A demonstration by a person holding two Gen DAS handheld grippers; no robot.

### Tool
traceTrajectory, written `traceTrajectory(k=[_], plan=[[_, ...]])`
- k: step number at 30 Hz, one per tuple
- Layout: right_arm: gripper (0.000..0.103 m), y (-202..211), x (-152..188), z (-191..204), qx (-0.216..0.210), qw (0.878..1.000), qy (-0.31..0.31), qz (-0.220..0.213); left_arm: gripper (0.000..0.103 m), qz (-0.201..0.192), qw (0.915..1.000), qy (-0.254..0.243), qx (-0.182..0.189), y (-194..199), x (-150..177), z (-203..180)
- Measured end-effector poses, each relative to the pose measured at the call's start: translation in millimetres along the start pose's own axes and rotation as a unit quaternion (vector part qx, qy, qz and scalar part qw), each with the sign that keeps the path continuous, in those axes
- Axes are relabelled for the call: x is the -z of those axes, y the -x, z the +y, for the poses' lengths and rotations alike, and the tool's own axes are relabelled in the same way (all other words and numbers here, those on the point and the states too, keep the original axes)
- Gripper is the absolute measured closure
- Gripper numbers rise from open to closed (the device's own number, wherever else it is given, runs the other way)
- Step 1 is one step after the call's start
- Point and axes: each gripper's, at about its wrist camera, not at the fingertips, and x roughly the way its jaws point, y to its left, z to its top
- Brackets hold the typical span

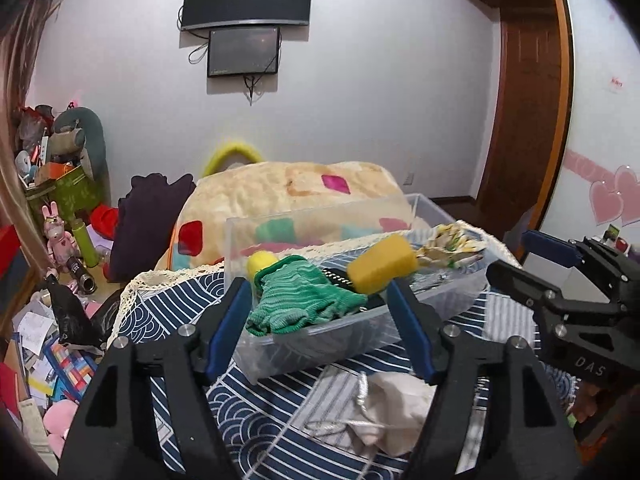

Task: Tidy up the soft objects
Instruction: 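Grasp the white drawstring pouch with the left tool while the right tool grasps the beaded bracelet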

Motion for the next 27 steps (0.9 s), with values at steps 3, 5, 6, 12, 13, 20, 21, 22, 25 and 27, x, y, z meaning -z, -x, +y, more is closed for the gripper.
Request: traceTrajectory(k=[3, 5, 6, 12, 13, 20, 21, 22, 25, 27], plan=[[0.033, 11, 1, 0, 0.004, 1.000, -0.002, -0.017, 0.027, -0.006, 1.0000, 0.006, 0.003, 10, 3, 0], [0.033, 18, 2, -1, 0.009, 1.000, -0.002, -0.027, 0.026, -0.002, 0.9999, 0.009, 0.007, 14, 8, 0], [0.033, 21, 2, -2, 0.006, 1.000, -0.004, -0.029, 0.026, 0.000, 0.9999, 0.009, 0.007, 16, 10, 0], [0.027, 27, 15, -5, -0.010, 0.999, -0.020, -0.030, 0.025, 0.019, 0.9997, 0.008, 0.012, 21, 36, -4], [0.027, 27, 17, -4, -0.012, 0.999, -0.021, -0.028, 0.025, 0.025, 0.9995, 0.008, 0.015, 19, 40, -5], [0.027, 10, 40, -6, -0.023, 0.999, -0.025, 0.015, 0.024, 0.071, 0.9956, 0.001, 0.061, 0, 74, -23], [0.027, 6, 44, -6, -0.027, 0.999, -0.027, 0.024, 0.024, 0.075, 0.9949, 0.000, 0.067, -2, 78, -27], [0.027, 8, 49, -6, -0.028, 0.999, -0.027, 0.028, 0.022, 0.080, 0.9943, 0.000, 0.071, -4, 80, -30], [0.027, 3, 59, -6, -0.029, 0.998, -0.029, 0.045, 0.018, 0.093, 0.9923, 0.010, 0.081, -14, 87, -35], [0.027, 2, 63, -8, -0.034, 0.997, -0.034, 0.052, 0.018, 0.103, 0.9913, 0.015, 0.081, -23, 88, -38]])
